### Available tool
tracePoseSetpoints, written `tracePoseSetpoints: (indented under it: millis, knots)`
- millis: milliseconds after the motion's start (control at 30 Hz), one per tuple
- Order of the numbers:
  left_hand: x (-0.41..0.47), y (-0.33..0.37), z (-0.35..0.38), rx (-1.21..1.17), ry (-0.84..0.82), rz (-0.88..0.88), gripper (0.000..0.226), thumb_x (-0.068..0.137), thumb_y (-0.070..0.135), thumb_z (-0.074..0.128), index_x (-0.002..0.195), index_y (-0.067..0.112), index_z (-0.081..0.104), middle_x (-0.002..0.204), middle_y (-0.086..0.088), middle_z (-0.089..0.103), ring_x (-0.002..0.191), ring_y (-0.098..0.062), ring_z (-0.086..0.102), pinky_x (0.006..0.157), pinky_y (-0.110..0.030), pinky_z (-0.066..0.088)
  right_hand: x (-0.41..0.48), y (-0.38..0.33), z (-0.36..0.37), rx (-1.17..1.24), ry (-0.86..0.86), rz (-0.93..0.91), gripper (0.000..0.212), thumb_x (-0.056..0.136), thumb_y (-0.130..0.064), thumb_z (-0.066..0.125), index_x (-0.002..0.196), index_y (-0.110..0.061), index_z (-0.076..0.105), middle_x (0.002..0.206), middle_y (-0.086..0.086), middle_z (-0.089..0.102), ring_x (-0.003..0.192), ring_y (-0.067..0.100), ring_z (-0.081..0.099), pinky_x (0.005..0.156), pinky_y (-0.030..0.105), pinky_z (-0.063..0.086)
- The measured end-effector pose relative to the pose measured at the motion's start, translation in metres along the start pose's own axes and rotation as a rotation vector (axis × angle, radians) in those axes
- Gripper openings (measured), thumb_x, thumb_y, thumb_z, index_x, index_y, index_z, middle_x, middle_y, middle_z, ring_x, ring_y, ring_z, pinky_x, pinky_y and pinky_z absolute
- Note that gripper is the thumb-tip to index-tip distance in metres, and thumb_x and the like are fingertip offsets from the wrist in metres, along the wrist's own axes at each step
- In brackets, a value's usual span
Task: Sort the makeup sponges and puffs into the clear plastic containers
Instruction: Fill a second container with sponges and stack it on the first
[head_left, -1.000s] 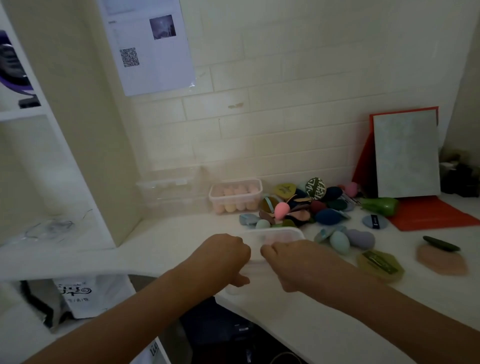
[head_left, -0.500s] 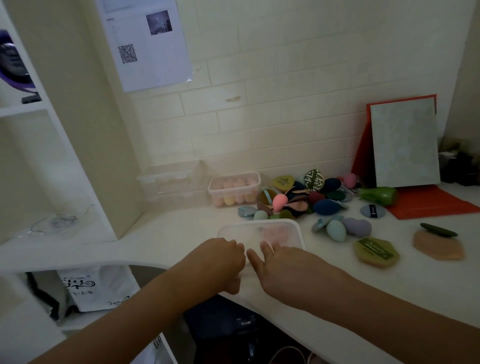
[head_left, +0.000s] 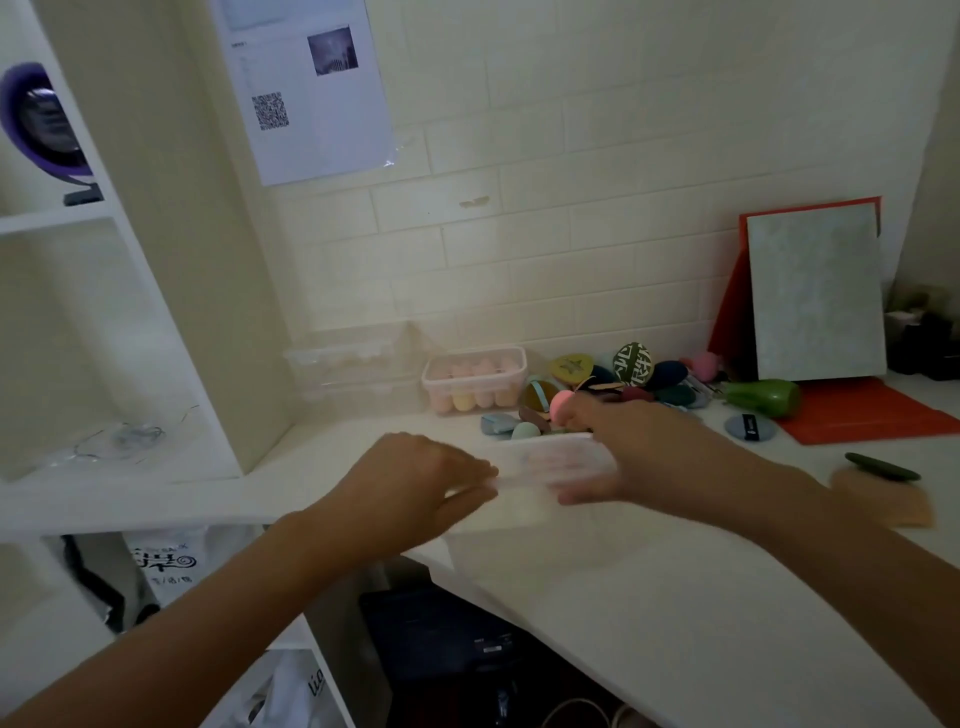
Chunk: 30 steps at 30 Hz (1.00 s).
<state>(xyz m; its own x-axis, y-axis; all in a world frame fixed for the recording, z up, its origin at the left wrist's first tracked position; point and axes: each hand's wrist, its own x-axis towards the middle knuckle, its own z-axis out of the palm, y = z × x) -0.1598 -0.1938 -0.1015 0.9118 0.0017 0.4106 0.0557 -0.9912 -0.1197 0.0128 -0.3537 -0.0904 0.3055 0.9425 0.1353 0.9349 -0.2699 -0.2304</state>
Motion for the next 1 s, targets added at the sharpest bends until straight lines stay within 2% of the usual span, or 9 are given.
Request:
tracePoseSetpoints:
  millis: [100, 233, 333, 400, 500, 633, 767, 900, 1000]
  knots:
    - [0.007, -0.003, -0.009, -0.144, 0.156, -0.137, 0.038, 0.084, 0.054, 0.048, 0.098, 0.029, 0.073, 0.090, 0.011, 0.074, 0.073, -0.004, 0.068, 0.068, -0.027, 0.057, 0.004, 0.015, 0.002, 0.142, 0.046, 0.162, 0.081, 0.070, -0.069, 0.063, 0.133, -0.027, 0.035, 0.124, -0.007, 0.058, 0.090, 0.007, 0.056, 0.075, 0.023, 0.048]
    - [0.020, -0.012, -0.014, -0.371, 0.335, -0.378, 0.018, 0.083, 0.039, 0.066, 0.089, 0.024, 0.073, 0.072, 0.010, 0.070, 0.064, -0.001, 0.063, 0.062, -0.012, 0.048, 0.008, 0.017, 0.018, 0.291, -0.166, 0.266, 0.075, 0.077, -0.063, 0.061, 0.137, -0.031, 0.031, 0.107, -0.003, 0.061, 0.081, 0.014, 0.067, 0.070, 0.033, 0.060]
    - [0.032, -0.034, -0.008, -0.635, 0.560, -0.669, 0.019, 0.076, 0.029, 0.075, 0.087, 0.018, 0.064, 0.080, 0.005, 0.070, 0.075, -0.005, 0.067, 0.067, -0.014, 0.048, 0.009, 0.008, 0.036, 0.381, -0.216, 0.229, 0.066, 0.087, -0.045, 0.061, 0.143, -0.028, 0.030, 0.097, -0.011, 0.053, 0.079, 0.013, 0.067, 0.075, 0.031, 0.059]
    - [0.036, -0.053, 0.002, -0.670, 0.663, -0.827, 0.023, 0.077, 0.023, 0.074, 0.089, 0.013, 0.056, 0.088, 0.003, 0.068, 0.084, -0.014, 0.067, 0.066, -0.014, 0.044, 0.011, 0.000, 0.045, 0.421, -0.197, 0.198, 0.059, 0.091, -0.042, 0.056, 0.143, -0.028, 0.031, 0.106, -0.006, 0.057, 0.073, 0.010, 0.067, 0.072, 0.027, 0.058]
    - [0.029, -0.071, 0.025, -0.521, 0.490, -0.936, 0.019, 0.085, 0.018, 0.065, 0.102, 0.012, 0.061, 0.106, -0.002, 0.063, 0.109, -0.021, 0.058, 0.081, -0.018, 0.039, 0.021, -0.009, 0.058, 0.494, -0.145, 0.192, 0.045, 0.094, -0.039, 0.051, 0.135, -0.022, 0.042, 0.104, 0.000, 0.060, 0.066, 0.009, 0.065, 0.066, 0.024, 0.055]
    - [0.008, -0.064, 0.052, -0.443, 0.144, -0.954, 0.049, 0.091, 0.036, 0.055, 0.134, 0.016, 0.047, 0.145, -0.008, 0.041, 0.134, -0.023, 0.035, 0.110, -0.034, 0.025, 0.034, -0.013, 0.074, 0.527, -0.012, 0.173, 0.036, 0.095, -0.043, 0.046, 0.118, -0.017, 0.055, 0.102, 0.002, 0.063, 0.069, 0.011, 0.064, 0.064, 0.025, 0.055]
    - [-0.008, -0.060, 0.061, -0.437, -0.102, -0.962, 0.071, 0.090, 0.043, 0.054, 0.148, 0.021, 0.020, 0.155, -0.011, 0.015, 0.142, -0.025, 0.021, 0.114, -0.036, 0.019, 0.046, -0.004, 0.087, 0.528, 0.080, 0.089, 0.051, 0.095, -0.053, 0.030, 0.109, -0.013, 0.057, 0.094, 0.005, 0.063, 0.083, 0.016, 0.060, 0.082, 0.043, 0.053]
    - [-0.011, -0.059, 0.065, -0.405, -0.204, -0.938, 0.070, 0.093, 0.021, 0.051, 0.149, 0.024, 0.010, 0.155, -0.011, 0.013, 0.138, -0.026, 0.028, 0.109, -0.030, 0.027, 0.072, 0.018, 0.087, 0.714, 0.224, 0.207, 0.035, 0.101, -0.028, 0.035, 0.106, -0.003, 0.059, 0.082, 0.005, 0.062, 0.072, 0.015, 0.059, 0.075, 0.039, 0.053]
    - [-0.008, -0.060, 0.066, -0.393, -0.192, -0.928, 0.066, 0.093, 0.009, 0.045, 0.149, 0.022, 0.013, 0.154, -0.010, 0.017, 0.137, -0.026, 0.031, 0.108, -0.028, 0.029, 0.100, 0.037, 0.084, 0.368, 0.367, 0.213, 0.021, 0.097, -0.021, 0.046, 0.108, -0.012, 0.061, 0.100, 0.002, 0.063, 0.091, 0.017, 0.061, 0.082, 0.035, 0.052]
